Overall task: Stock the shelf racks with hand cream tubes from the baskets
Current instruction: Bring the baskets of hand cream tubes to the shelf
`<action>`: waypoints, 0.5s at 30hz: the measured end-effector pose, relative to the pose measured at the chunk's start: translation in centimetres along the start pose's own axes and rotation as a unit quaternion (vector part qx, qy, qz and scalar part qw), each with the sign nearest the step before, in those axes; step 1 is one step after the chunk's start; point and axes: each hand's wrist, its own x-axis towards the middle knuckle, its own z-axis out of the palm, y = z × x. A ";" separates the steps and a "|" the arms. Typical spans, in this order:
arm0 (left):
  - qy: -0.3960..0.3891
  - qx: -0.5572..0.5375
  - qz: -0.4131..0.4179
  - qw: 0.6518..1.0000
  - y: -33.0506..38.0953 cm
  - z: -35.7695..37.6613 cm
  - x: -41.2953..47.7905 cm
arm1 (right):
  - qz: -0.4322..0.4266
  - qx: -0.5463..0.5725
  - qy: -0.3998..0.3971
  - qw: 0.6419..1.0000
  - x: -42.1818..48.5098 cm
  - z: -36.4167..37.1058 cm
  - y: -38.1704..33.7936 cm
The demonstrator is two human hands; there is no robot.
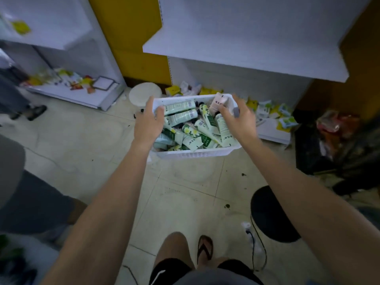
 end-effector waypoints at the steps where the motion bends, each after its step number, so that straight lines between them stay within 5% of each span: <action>1: 0.007 0.001 0.004 1.000 0.7 -0.1 1.7 | -0.001 -0.003 0.004 1.000 1.5 0.0 -0.8; 15: -0.001 -0.072 0.099 0.993 10.4 -1.1 21.8 | -0.050 0.020 0.088 0.995 20.5 0.3 -8.7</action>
